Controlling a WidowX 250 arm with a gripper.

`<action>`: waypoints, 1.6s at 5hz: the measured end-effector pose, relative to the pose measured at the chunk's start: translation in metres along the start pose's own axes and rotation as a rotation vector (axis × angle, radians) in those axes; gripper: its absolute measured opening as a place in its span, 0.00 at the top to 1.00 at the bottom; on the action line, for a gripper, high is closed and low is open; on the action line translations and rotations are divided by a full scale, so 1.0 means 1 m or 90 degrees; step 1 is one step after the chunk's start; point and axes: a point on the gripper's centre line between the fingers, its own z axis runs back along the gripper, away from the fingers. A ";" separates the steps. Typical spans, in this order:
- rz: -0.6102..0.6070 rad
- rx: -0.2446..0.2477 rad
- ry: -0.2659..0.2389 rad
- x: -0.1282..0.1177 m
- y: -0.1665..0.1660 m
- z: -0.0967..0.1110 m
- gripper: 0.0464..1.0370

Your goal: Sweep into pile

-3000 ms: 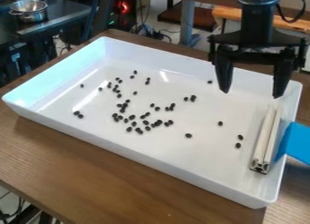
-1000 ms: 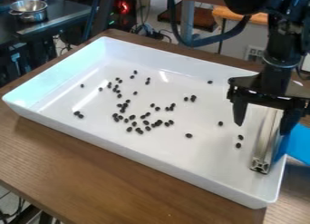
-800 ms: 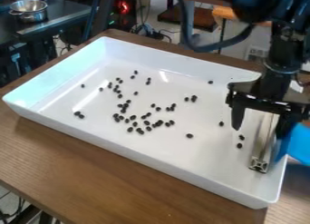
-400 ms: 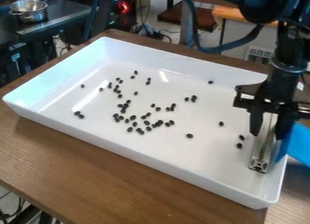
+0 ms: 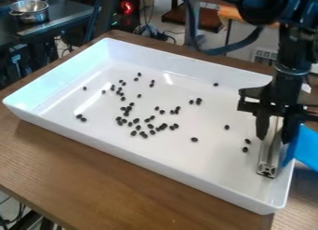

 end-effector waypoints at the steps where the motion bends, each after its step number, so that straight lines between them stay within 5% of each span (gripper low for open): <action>1: -0.018 -0.003 -0.003 0.001 0.015 0.000 0.67; 5: -0.037 0.022 0.000 0.020 0.128 0.000 0.67; 8: -0.041 0.072 0.052 0.027 0.218 0.006 0.68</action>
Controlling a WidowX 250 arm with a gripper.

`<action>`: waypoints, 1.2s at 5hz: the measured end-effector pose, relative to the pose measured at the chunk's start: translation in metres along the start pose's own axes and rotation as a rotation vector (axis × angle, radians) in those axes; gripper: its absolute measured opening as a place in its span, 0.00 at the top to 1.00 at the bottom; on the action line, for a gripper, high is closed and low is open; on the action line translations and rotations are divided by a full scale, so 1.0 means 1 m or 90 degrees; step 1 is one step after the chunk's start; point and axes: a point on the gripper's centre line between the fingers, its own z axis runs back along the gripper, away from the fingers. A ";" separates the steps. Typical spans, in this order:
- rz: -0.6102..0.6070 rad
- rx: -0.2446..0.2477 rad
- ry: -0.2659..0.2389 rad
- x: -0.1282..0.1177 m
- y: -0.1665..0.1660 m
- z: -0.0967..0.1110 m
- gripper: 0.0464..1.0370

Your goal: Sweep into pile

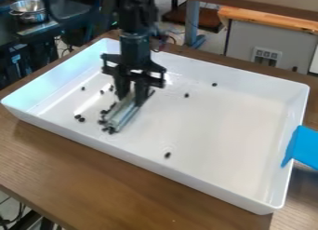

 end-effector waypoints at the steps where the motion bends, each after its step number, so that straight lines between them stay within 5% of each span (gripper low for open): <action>1: 0.026 0.062 0.014 -0.001 0.038 0.003 0.68; 2: 0.038 0.118 0.010 -0.001 0.057 0.005 0.68; 3: 0.036 0.103 -0.007 0.001 0.039 0.009 0.68; 5: -0.006 -0.038 -0.033 -0.009 -0.048 0.055 0.68; 6: -0.020 -0.064 -0.060 -0.010 -0.094 0.065 0.68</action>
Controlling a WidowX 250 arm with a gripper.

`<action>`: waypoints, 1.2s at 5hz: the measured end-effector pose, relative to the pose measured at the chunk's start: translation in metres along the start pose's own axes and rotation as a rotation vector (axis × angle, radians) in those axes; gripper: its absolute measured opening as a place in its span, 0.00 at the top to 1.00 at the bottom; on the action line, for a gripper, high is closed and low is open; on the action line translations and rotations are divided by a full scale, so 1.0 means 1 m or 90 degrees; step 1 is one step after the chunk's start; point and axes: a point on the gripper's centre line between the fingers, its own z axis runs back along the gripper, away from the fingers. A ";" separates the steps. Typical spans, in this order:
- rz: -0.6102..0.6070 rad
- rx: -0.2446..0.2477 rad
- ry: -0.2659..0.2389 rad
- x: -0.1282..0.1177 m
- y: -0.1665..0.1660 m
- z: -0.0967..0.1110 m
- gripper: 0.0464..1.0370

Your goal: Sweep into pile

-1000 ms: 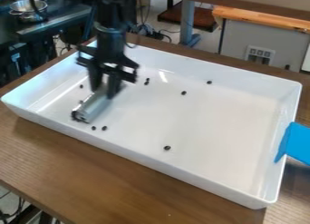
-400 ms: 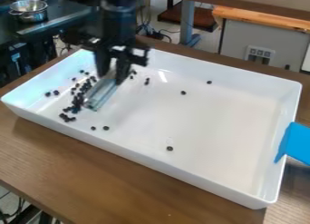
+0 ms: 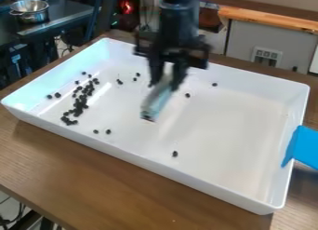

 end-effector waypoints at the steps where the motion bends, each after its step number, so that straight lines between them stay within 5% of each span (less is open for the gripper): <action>1: 0.006 -0.015 -0.011 0.016 -0.039 -0.007 0.68; 3: 0.045 -0.011 -0.010 0.057 -0.058 -0.030 0.68; 6: 0.051 0.027 -0.004 0.063 -0.035 -0.062 0.68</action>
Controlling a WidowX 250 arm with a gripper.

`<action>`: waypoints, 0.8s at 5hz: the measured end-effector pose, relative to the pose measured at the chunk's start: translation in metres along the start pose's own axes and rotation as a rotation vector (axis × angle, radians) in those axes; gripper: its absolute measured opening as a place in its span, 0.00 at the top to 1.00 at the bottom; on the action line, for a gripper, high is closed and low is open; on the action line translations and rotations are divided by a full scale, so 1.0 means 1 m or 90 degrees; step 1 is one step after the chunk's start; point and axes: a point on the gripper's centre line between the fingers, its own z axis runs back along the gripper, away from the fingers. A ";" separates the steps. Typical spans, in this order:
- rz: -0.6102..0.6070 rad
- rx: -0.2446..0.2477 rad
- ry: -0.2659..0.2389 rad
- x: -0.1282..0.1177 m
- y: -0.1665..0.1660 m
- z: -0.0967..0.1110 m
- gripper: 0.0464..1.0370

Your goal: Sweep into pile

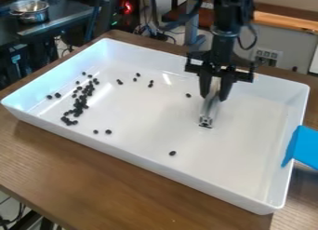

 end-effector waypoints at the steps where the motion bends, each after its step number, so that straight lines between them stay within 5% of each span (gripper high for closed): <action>1: -0.004 0.003 -0.004 -0.004 0.003 -0.003 0.68; 4: 0.053 -0.028 0.044 0.012 0.057 -0.004 0.68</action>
